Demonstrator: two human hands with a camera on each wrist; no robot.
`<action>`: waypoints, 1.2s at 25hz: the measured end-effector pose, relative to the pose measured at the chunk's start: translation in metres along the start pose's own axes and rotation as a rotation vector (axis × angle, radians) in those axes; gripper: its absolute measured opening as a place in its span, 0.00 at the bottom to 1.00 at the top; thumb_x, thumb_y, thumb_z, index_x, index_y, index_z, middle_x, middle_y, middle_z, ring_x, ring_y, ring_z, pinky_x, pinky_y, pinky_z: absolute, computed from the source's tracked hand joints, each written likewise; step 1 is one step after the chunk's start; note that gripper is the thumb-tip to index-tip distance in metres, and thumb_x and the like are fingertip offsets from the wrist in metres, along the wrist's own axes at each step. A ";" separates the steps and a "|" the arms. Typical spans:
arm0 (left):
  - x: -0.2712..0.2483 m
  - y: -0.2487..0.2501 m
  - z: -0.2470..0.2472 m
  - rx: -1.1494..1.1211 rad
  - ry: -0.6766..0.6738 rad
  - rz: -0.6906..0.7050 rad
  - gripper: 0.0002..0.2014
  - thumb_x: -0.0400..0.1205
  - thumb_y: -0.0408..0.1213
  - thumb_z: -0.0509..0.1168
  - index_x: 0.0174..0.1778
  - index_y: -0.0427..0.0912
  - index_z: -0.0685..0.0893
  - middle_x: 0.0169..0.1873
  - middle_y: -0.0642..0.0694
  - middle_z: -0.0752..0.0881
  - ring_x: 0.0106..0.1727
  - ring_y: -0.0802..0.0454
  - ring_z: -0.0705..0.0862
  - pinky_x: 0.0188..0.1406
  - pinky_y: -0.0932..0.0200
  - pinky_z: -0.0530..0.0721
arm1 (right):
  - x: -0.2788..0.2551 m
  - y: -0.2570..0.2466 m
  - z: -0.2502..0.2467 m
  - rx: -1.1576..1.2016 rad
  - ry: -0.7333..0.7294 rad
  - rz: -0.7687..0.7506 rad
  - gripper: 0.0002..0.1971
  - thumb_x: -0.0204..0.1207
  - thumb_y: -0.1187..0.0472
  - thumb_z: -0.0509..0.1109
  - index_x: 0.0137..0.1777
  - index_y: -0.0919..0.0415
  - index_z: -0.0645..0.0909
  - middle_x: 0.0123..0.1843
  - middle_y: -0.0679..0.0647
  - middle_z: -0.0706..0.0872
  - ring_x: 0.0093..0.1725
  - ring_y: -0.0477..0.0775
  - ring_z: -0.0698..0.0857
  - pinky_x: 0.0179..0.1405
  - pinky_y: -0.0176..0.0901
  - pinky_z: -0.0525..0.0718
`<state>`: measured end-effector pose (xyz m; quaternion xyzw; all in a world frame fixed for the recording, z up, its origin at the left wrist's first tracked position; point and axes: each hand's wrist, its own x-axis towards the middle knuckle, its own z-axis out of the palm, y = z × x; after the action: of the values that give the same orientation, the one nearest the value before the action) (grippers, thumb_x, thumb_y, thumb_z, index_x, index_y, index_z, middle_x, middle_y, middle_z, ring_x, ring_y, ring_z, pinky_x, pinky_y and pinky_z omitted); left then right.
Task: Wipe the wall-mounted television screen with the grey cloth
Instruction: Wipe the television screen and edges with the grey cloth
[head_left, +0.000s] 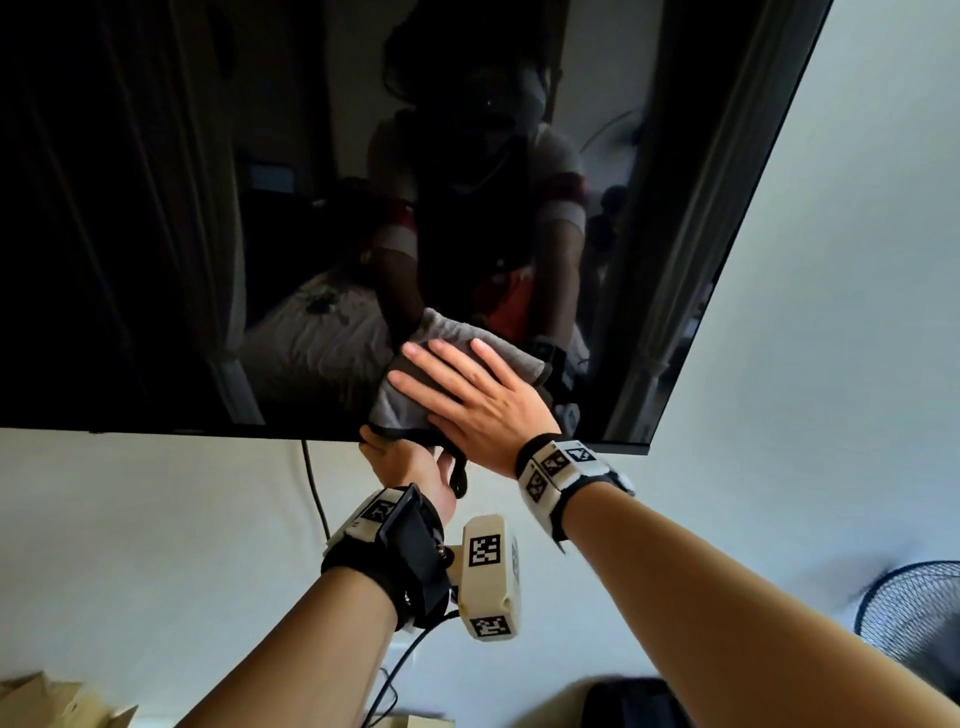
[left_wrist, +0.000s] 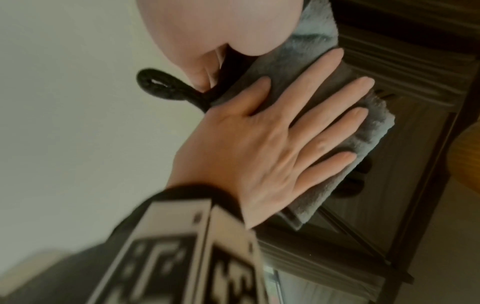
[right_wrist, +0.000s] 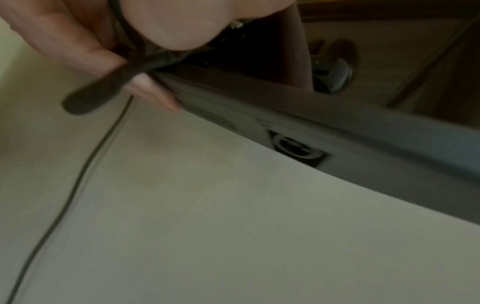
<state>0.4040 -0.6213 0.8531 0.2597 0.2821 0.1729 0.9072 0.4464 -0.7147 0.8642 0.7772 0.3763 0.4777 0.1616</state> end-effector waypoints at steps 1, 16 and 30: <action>0.002 -0.004 0.001 -0.003 -0.001 0.001 0.23 0.91 0.53 0.46 0.83 0.55 0.63 0.80 0.45 0.73 0.73 0.40 0.79 0.59 0.45 0.80 | -0.014 0.012 -0.001 -0.020 -0.007 -0.002 0.29 0.85 0.50 0.55 0.85 0.46 0.52 0.86 0.49 0.51 0.84 0.53 0.52 0.84 0.52 0.44; -0.025 -0.077 0.027 0.031 -0.080 -0.025 0.26 0.90 0.55 0.44 0.83 0.51 0.65 0.79 0.42 0.74 0.73 0.42 0.80 0.64 0.51 0.80 | -0.107 0.070 0.001 -0.077 0.085 0.105 0.28 0.83 0.50 0.61 0.82 0.44 0.61 0.84 0.47 0.60 0.83 0.53 0.55 0.84 0.52 0.44; -0.064 -0.073 0.018 1.075 -0.309 1.392 0.10 0.84 0.44 0.58 0.50 0.42 0.78 0.47 0.44 0.83 0.48 0.42 0.78 0.50 0.49 0.74 | -0.077 0.066 -0.010 0.119 0.160 0.447 0.32 0.82 0.50 0.64 0.83 0.47 0.56 0.84 0.51 0.57 0.83 0.54 0.54 0.83 0.54 0.43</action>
<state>0.3771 -0.7162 0.8513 0.7829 -0.0218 0.4919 0.3803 0.4460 -0.8161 0.8614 0.8089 0.2340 0.5388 -0.0244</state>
